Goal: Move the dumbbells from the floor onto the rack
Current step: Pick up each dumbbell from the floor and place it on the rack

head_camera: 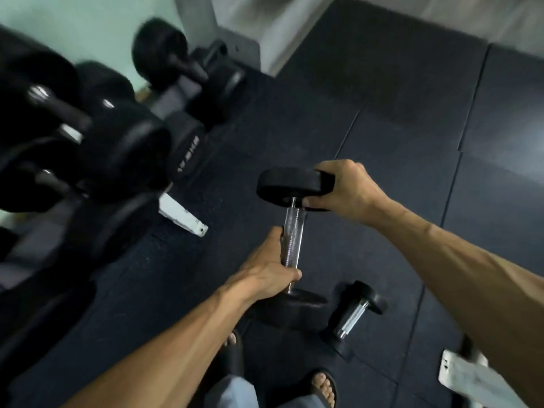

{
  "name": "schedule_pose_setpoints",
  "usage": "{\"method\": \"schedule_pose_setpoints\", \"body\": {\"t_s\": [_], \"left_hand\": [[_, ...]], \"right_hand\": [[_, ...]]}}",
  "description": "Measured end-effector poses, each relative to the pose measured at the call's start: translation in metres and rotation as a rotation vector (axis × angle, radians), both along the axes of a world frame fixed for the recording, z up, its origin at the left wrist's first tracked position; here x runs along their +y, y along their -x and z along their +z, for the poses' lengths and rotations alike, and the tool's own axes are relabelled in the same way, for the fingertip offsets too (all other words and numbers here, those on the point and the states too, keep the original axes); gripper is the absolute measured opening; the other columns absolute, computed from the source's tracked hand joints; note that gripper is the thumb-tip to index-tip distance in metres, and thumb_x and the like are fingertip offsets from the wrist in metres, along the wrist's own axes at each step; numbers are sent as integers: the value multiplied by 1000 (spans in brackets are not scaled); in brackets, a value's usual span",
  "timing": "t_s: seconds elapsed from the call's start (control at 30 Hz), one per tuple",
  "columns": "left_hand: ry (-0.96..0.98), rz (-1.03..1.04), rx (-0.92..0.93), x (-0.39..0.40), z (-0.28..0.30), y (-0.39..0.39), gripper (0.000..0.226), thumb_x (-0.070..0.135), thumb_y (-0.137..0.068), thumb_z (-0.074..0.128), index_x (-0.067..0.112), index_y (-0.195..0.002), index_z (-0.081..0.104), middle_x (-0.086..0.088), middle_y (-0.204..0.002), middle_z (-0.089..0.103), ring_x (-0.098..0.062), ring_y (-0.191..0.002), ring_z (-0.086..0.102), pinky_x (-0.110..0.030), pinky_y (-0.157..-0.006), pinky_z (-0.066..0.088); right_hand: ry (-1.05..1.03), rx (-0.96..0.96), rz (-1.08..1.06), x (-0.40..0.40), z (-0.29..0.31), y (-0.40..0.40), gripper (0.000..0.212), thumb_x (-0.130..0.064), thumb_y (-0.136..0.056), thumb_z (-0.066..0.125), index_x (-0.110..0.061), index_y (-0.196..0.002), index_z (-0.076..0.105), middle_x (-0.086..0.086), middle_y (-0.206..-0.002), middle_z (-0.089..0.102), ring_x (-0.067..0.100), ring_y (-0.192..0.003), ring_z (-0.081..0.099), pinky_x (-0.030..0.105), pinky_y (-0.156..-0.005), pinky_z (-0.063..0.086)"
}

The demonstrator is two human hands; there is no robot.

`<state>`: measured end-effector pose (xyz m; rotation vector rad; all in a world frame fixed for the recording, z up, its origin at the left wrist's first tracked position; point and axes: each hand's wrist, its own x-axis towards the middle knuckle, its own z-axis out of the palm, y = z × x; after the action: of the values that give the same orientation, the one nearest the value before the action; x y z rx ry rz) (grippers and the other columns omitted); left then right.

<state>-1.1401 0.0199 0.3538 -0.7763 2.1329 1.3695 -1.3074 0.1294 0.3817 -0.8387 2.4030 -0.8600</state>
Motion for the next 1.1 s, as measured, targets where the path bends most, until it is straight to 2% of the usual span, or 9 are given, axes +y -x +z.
{"method": "schedule_pose_setpoints", "body": {"t_s": [0.17, 0.33, 0.5, 0.6, 0.7, 0.77, 0.87, 1.0, 1.1], "left_hand": [[62, 26, 91, -31, 135, 6, 61, 19, -73, 74, 35, -121, 40, 3, -96, 66, -14, -91, 66, -37, -89, 54], [116, 90, 240, -74, 236, 14, 67, 15, -78, 77, 28, -131, 37, 7, -105, 61, -12, -97, 60, -26, -84, 47], [165, 177, 343, -143, 290, 22, 81, 16, -75, 80, 24, -140, 33, 9, -127, 53, -11, -111, 53, -30, -98, 44], [168, 224, 357, -199, 310, 29, 76, 15, -74, 81, 23, -136, 37, 3, -117, 59, -14, -105, 59, -30, -89, 49], [200, 276, 355, -263, 321, 40, 75, 16, -72, 82, 22, -133, 38, 4, -114, 58, -15, -104, 59, -36, -95, 49], [239, 305, 378, -304, 328, 50, 75, 16, -70, 84, 21, -131, 40, 4, -117, 58, -15, -104, 58, -39, -96, 49], [246, 317, 378, -359, 334, 61, 81, 15, -70, 84, 20, -135, 36, 5, -124, 55, -17, -111, 57, -40, -101, 47], [253, 409, 371, -416, 335, 74, 72, 13, -70, 84, 21, -128, 42, 1, -114, 60, -18, -102, 61, -38, -95, 50], [238, 510, 399, -449, 332, 87, 73, 13, -73, 82, 22, -132, 40, 4, -122, 56, -15, -107, 56, -29, -90, 46]], "right_hand": [[74, 105, 47, -28, 144, 7, 23, -25, -68, 81, -19, -82, 65, -6, -72, 64, 12, -71, 61, 25, -60, 48], [153, 207, 128, -82, 261, 14, 24, -22, -68, 83, -30, -74, 61, -10, -73, 65, 8, -73, 62, 17, -61, 46], [154, 343, 235, -168, 334, 22, 24, -22, -66, 83, -16, -78, 63, -3, -74, 64, 15, -73, 61, 21, -59, 45], [156, 356, 286, -231, 359, 32, 23, -20, -67, 82, -16, -82, 65, -1, -80, 68, 15, -76, 66, 26, -66, 54], [162, 380, 344, -305, 372, 42, 22, -20, -67, 81, -15, -82, 66, -1, -78, 68, 15, -76, 66, 35, -73, 57], [190, 392, 363, -349, 378, 52, 20, -19, -67, 81, -19, -76, 64, -3, -75, 67, 12, -72, 65, 27, -66, 54], [229, 377, 366, -402, 385, 62, 32, -17, -68, 82, -31, -65, 53, -12, -67, 60, 1, -63, 56, 9, -53, 38], [224, 391, 422, -470, 389, 78, 23, -18, -66, 82, -23, -68, 59, -2, -70, 64, 15, -69, 62, 29, -61, 52], [207, 392, 508, -523, 392, 92, 22, -20, -66, 83, -16, -80, 66, 1, -76, 67, 17, -75, 64, 32, -68, 54]]}}
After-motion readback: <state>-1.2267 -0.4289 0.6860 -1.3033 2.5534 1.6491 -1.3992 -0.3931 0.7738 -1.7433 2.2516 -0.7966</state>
